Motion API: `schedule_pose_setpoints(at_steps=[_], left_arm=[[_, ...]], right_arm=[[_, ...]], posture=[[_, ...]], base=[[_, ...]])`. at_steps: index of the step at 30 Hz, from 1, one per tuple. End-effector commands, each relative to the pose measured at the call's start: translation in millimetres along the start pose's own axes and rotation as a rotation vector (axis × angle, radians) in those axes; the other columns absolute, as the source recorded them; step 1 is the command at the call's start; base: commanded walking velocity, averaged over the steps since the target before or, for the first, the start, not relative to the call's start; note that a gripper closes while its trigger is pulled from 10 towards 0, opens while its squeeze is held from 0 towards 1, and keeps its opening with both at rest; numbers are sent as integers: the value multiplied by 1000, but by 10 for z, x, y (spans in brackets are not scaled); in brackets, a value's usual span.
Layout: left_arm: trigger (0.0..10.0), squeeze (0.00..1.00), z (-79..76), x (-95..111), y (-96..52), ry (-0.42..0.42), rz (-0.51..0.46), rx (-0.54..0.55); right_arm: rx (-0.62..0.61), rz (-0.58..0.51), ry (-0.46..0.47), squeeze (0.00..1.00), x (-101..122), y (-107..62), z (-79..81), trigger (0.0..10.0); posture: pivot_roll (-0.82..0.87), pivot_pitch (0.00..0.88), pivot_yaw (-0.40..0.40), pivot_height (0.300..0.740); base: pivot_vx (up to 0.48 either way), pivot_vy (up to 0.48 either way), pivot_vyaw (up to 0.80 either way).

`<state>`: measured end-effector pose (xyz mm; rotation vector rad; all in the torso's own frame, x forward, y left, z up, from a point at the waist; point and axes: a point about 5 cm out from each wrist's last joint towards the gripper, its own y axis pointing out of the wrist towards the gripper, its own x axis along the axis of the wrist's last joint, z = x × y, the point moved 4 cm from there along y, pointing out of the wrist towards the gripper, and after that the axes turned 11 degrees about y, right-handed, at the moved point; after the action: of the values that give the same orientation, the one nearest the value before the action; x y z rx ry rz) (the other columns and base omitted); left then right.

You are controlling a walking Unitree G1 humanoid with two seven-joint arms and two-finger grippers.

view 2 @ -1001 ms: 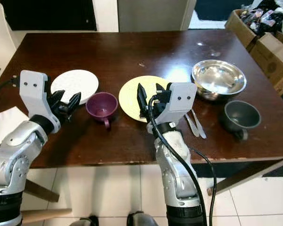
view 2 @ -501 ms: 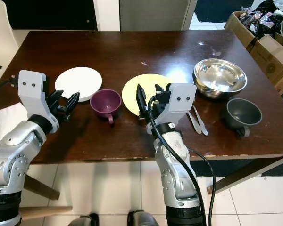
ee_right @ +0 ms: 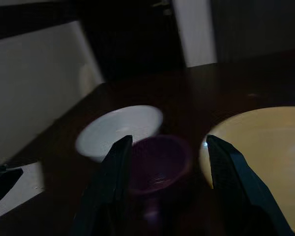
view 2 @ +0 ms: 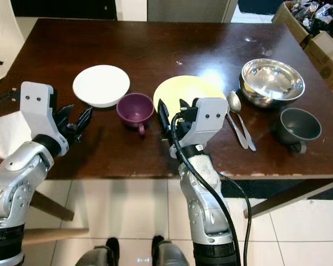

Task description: Setting the table

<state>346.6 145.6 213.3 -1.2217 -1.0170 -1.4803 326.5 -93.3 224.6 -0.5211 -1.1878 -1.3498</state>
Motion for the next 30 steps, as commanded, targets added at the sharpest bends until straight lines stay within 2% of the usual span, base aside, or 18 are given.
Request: schedule_pose_setpoints(at_steps=[1,30], left_arm=[[10000,0,27,-56,-27,4,22,13],[10000,0,31,-43,-26,2,16,13]], right_arm=[[10,12,13,0,-21,-13,18,10000],[23,21,43,0,-26,-13,39,10000]], posture=[[-93,124,72,740],[-92,120,73,740]], base=[[-292,0,0],[-294,0,0]])
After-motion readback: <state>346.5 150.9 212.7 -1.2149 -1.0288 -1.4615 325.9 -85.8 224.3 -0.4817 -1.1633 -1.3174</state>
